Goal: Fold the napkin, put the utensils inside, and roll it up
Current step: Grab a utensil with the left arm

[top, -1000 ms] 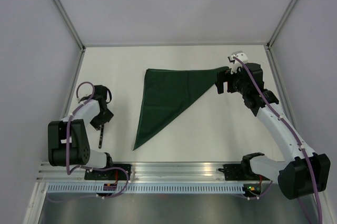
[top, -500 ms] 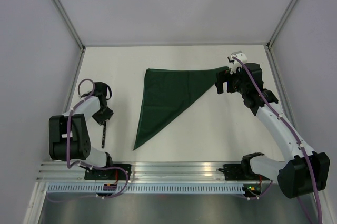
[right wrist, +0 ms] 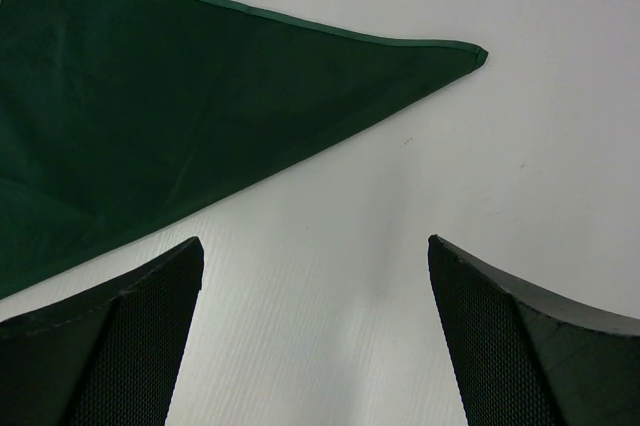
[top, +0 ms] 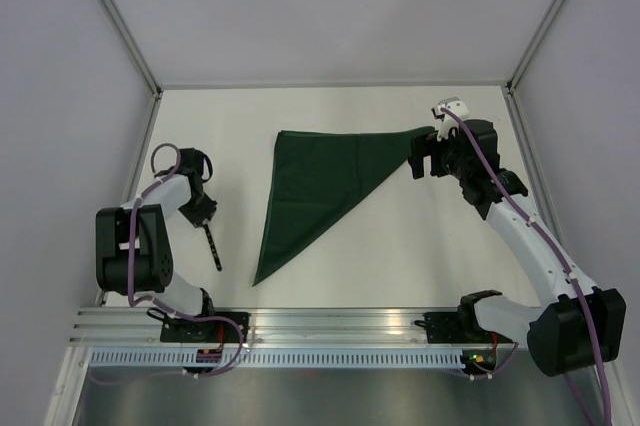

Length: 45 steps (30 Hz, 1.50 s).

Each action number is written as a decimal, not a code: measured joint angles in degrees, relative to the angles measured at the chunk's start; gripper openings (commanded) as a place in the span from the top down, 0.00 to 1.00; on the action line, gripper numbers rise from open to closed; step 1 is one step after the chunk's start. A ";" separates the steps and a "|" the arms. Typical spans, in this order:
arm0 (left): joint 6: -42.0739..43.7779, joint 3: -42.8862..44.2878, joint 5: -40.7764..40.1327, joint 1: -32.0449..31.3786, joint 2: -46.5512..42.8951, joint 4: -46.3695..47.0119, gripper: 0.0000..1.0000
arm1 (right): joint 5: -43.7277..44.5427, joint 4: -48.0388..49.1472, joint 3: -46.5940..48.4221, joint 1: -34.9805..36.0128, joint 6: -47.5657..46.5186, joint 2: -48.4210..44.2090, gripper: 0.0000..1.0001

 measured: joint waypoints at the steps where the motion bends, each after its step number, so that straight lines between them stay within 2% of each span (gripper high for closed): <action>1: 0.00 0.26 0.15 0.00 0.28 0.15 0.69 | -0.02 0.00 0.00 0.00 0.00 0.00 0.02; 5: 0.61 1.86 1.44 0.00 1.88 0.79 0.71 | -0.20 0.00 0.00 0.00 0.00 0.13 0.02; 9: 2.47 3.67 2.93 0.00 3.61 2.01 0.62 | -0.20 0.00 0.00 0.00 -0.02 0.35 0.02; 13: 3.54 3.56 3.65 0.00 3.50 2.29 0.60 | -0.20 0.00 0.00 0.00 -0.02 0.59 0.02; 21: 3.61 -2.32 5.25 0.00 -2.32 3.23 0.56 | -0.20 0.00 0.00 0.00 -0.04 0.59 0.02; 29: 3.58 -5.81 6.19 -0.13 -6.14 2.99 0.58 | -0.20 0.00 0.00 0.00 -0.07 0.57 0.02; 33: 3.58 -5.81 6.12 -0.76 -5.99 3.06 0.72 | -0.22 0.00 0.00 0.00 -0.07 0.57 0.02; 35: 3.58 -5.81 6.19 -1.07 -5.92 3.08 0.76 | -0.22 0.00 0.00 0.00 -0.07 0.59 0.02; 37: 3.58 -5.73 6.21 -1.29 -5.75 3.08 0.84 | -0.22 0.00 0.00 0.00 -0.09 0.59 0.02; 39: 3.63 -5.51 6.49 -1.31 -5.53 3.17 0.98 | -0.22 0.00 0.00 0.00 -0.11 0.59 0.02; 45: 6.99 -3.13 8.70 -1.36 -4.70 2.10 0.98 | -0.20 0.00 0.00 0.00 -0.17 0.59 0.02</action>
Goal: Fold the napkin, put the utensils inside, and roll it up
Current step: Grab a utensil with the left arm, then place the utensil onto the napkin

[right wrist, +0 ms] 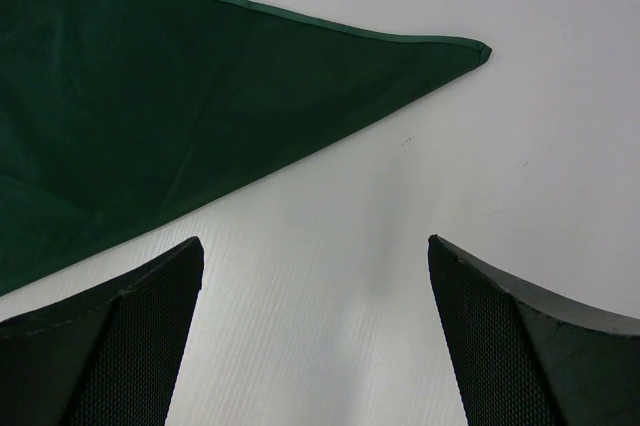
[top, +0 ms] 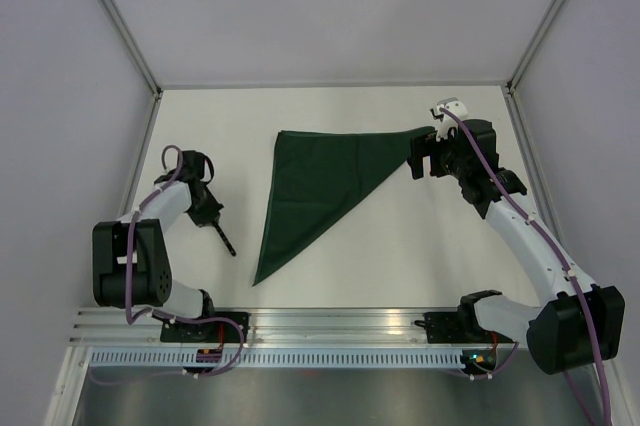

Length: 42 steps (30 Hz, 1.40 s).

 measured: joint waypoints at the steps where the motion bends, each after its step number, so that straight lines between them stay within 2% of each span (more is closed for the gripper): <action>1: 1.42 1.11 0.63 -0.02 0.00 -0.79 0.98 | 0.00 0.00 0.00 0.00 0.00 0.00 0.02; 10: 15.50 19.08 8.98 -1.40 -0.13 -4.72 0.98 | 0.00 0.00 0.00 0.00 -0.02 0.02 0.02; 12: 18.78 22.99 9.99 -4.68 0.02 -5.44 0.98 | 0.02 0.00 0.00 0.00 -0.04 0.00 0.02; 14: 21.97 27.34 11.04 -10.62 1.03 -6.27 0.98 | 0.04 0.00 0.00 0.00 -0.07 -0.04 0.02; 19: 28.76 38.80 14.08 -24.76 10.16 -7.93 0.98 | 1.16 0.11 -0.63 0.00 -0.35 -1.49 0.02; 23: 34.10 46.05 17.38 -31.28 20.28 -10.45 0.98 | 3.02 0.81 -1.20 0.00 -0.44 -3.28 0.02; 32: 39.12 59.10 22.71 -38.66 37.51 -16.35 0.98 | 5.99 2.62 -1.51 0.00 -0.46 -5.16 0.02; 42: 39.41 66.58 24.68 -43.34 45.81 -17.25 0.98 | 6.32 2.97 -1.55 0.00 -0.83 -4.61 0.02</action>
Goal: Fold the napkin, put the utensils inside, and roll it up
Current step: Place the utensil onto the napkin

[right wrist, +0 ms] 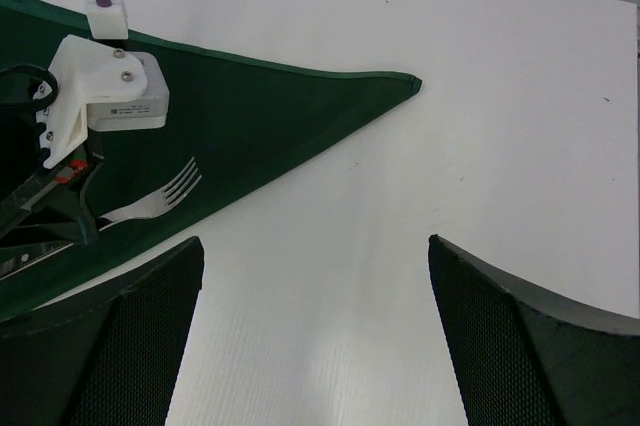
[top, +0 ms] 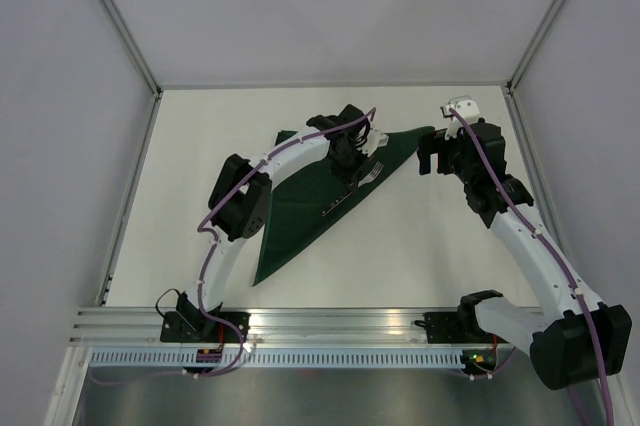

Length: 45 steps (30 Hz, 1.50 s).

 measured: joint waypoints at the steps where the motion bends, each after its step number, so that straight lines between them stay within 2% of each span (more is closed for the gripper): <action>1: -0.04 0.63 -0.02 0.02 0.66 0.09 0.98 | 0.00 0.07 0.00 0.00 -0.02 0.09 0.02; 23: -2.05 2.47 0.00 0.17 5.57 0.26 0.97 | -0.09 0.07 -0.07 0.00 -0.24 1.22 0.02; 24: -2.12 2.47 0.00 0.15 5.57 0.35 0.95 | -0.09 0.07 -0.07 0.00 -0.26 1.22 0.02; 25: -2.14 2.47 -0.02 0.15 5.57 0.37 0.88 | -0.11 0.07 -0.07 0.00 -0.28 1.22 0.02; 28: -2.34 2.47 -0.02 0.09 5.57 0.44 0.79 | -0.26 0.07 -0.07 0.00 -0.28 1.22 0.02; 36: -2.62 2.47 -0.02 -0.17 5.57 0.57 0.63 | -0.31 0.07 -0.07 0.00 -0.48 1.25 0.02; 37: -2.62 2.47 -0.02 -0.17 5.57 0.57 0.58 | -0.31 0.07 -0.07 0.00 -0.48 1.27 0.02; 45: -2.86 2.45 0.00 -0.37 5.31 0.63 0.41 | -0.31 0.04 -0.07 0.00 -0.50 1.29 0.02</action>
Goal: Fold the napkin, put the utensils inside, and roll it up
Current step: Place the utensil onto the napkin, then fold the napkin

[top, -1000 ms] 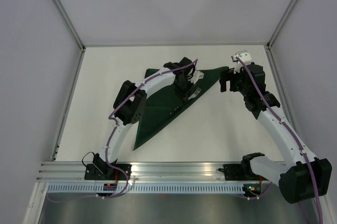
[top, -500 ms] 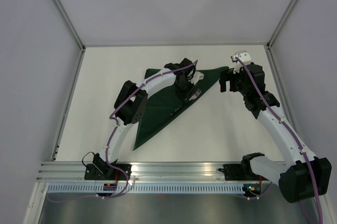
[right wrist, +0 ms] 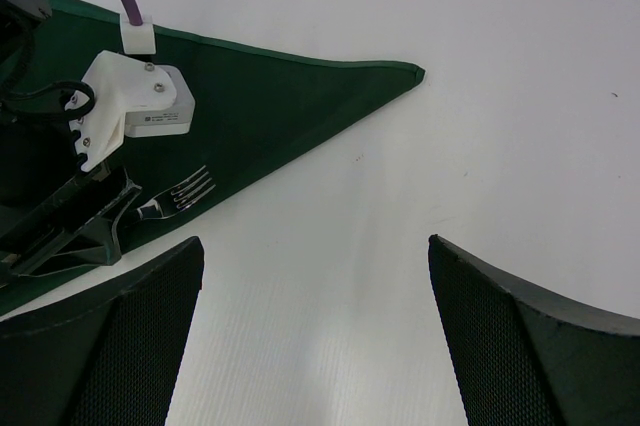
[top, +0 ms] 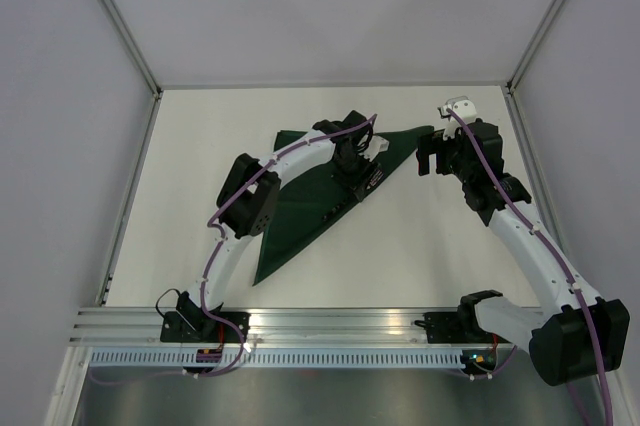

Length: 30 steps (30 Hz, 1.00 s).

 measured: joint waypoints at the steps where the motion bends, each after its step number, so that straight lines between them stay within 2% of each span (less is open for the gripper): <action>1: 0.00 0.00 -0.02 0.00 -0.07 0.02 0.39 | 0.00 0.02 0.00 0.00 0.00 0.04 0.02; 4: -0.59 -0.11 -0.04 0.00 -0.72 0.13 0.35 | 0.00 0.02 0.00 0.00 0.00 0.24 0.02; 13: -2.25 -2.10 -0.07 0.00 -7.61 2.62 0.32 | -0.04 -0.02 0.00 0.00 0.00 0.74 0.02; 16: -3.80 -4.07 -1.14 0.26 -12.02 3.74 0.32 | -1.36 -0.15 0.00 0.00 0.02 0.72 0.03; 21: -9.22 -8.37 -5.31 3.06 -23.37 5.05 0.33 | -6.08 -1.84 0.04 1.16 0.15 0.76 0.10; 25: -12.11 -12.72 -10.75 8.50 -37.59 5.55 0.30 | -4.94 -2.60 0.83 10.40 -0.55 2.71 0.14; 30: -14.05 -15.13 -17.64 9.75 -53.77 5.03 0.29 | 1.38 -1.53 1.05 32.59 -3.34 9.77 0.16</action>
